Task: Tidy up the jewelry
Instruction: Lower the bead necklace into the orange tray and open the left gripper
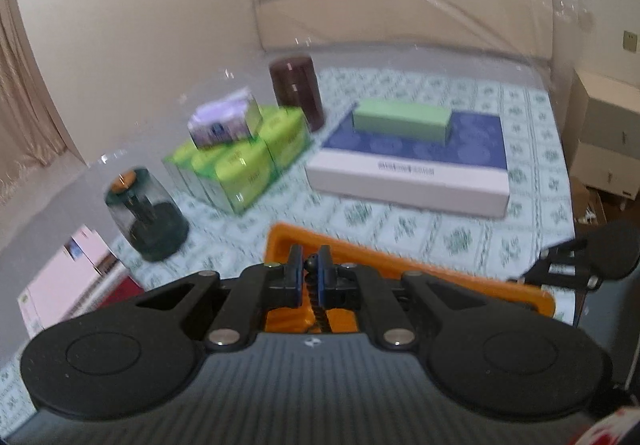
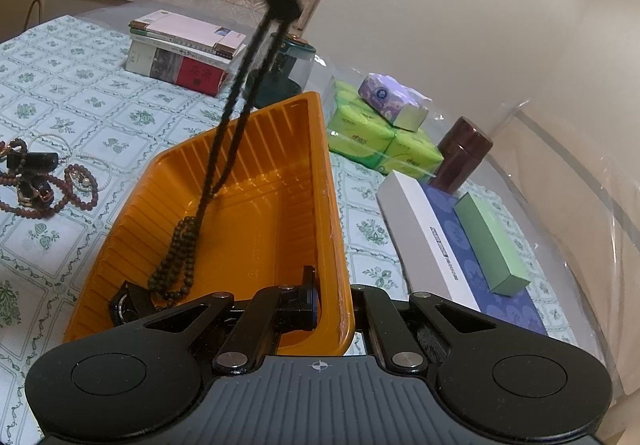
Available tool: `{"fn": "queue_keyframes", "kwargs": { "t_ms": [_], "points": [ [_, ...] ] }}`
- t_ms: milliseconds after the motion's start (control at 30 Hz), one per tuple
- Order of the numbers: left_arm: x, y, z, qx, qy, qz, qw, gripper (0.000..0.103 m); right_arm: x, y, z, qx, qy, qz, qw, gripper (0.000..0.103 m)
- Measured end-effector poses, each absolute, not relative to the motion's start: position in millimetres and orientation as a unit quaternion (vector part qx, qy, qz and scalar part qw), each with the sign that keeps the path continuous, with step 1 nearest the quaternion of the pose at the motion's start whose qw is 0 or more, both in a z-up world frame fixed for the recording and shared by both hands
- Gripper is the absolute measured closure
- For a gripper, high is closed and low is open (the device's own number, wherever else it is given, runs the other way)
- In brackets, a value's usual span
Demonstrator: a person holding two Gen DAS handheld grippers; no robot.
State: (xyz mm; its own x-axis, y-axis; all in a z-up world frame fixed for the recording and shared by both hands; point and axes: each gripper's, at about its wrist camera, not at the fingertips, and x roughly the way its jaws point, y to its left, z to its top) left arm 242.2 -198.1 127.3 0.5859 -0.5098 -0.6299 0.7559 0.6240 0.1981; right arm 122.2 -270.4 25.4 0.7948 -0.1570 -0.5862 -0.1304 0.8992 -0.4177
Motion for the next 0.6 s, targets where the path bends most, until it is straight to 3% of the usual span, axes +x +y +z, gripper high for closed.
{"fn": "queue_keyframes", "kwargs": {
  "t_ms": [600],
  "points": [
    [253,-202,87,0.231,0.320,-0.371,0.841,0.097,125,-275,23,-0.215,0.324,-0.010,0.921,0.100]
  ]
}}
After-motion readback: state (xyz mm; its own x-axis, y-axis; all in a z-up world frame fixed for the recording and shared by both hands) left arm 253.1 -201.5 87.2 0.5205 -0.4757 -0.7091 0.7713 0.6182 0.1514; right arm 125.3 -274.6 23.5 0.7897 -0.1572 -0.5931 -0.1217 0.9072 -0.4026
